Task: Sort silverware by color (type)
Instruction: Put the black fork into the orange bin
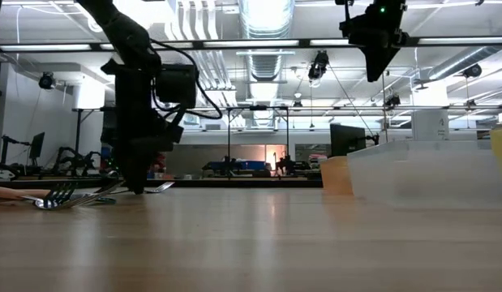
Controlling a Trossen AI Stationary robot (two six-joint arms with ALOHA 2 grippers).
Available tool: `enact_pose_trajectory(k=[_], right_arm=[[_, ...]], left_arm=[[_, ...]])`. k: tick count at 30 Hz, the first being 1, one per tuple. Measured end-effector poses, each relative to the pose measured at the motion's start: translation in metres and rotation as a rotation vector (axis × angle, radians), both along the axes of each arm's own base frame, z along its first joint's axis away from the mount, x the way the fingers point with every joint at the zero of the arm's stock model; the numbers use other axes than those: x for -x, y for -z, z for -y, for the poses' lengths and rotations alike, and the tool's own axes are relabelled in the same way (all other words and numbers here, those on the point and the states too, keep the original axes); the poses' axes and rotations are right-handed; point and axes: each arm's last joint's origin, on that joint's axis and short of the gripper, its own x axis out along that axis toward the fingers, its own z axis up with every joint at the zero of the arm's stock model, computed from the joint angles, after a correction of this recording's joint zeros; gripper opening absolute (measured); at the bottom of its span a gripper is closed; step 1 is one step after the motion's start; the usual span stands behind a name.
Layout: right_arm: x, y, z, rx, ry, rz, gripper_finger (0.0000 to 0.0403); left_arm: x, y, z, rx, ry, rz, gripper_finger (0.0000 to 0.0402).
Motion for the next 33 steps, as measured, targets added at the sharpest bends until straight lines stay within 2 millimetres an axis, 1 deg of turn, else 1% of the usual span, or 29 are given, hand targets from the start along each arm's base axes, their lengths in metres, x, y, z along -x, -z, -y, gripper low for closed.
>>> enact_pose_trajectory(k=[6,9,14,19,21,22,26,29,33], right_arm=[[0.000,0.000,0.000,-0.001,0.006,0.004,0.0087],[0.000,0.000,0.000,-0.001,0.006,0.004,0.0083],[0.000,0.000,0.000,-0.001,0.006,0.005,0.0079],[0.000,0.000,0.000,0.000,0.006,0.007,0.0082],[0.000,0.000,0.000,-0.001,0.006,0.007,0.0080],[0.000,0.000,0.000,-0.002,0.004,0.008,0.0079],[0.001,-0.001,-0.001,-0.019,-0.011,0.016,0.0077],[0.002,-0.003,-0.003,-0.038,-0.020,0.036,0.0080],[0.006,-0.007,-0.005,-0.037,-0.020,0.066,0.0077]], left_arm=[[0.005,0.004,-0.007,0.018,-0.036,0.000,0.0126],[0.006,0.004,-0.011,0.036,-0.034,0.013,0.0117],[0.005,0.004,-0.012,0.051,-0.014,0.034,0.0077],[0.004,0.005,-0.012,0.059,-0.004,0.041,0.0018],[0.003,0.004,-0.013,0.055,-0.004,0.044,0.0006],[0.002,0.003,-0.013,0.051,-0.004,0.044,0.0006],[-0.005,-0.006,-0.017,-0.002,0.018,0.054,0.0005],[-0.016,-0.022,-0.023,-0.057,0.044,0.113,0.0002],[-0.031,-0.045,-0.027,-0.073,0.103,0.183,0.0002]])
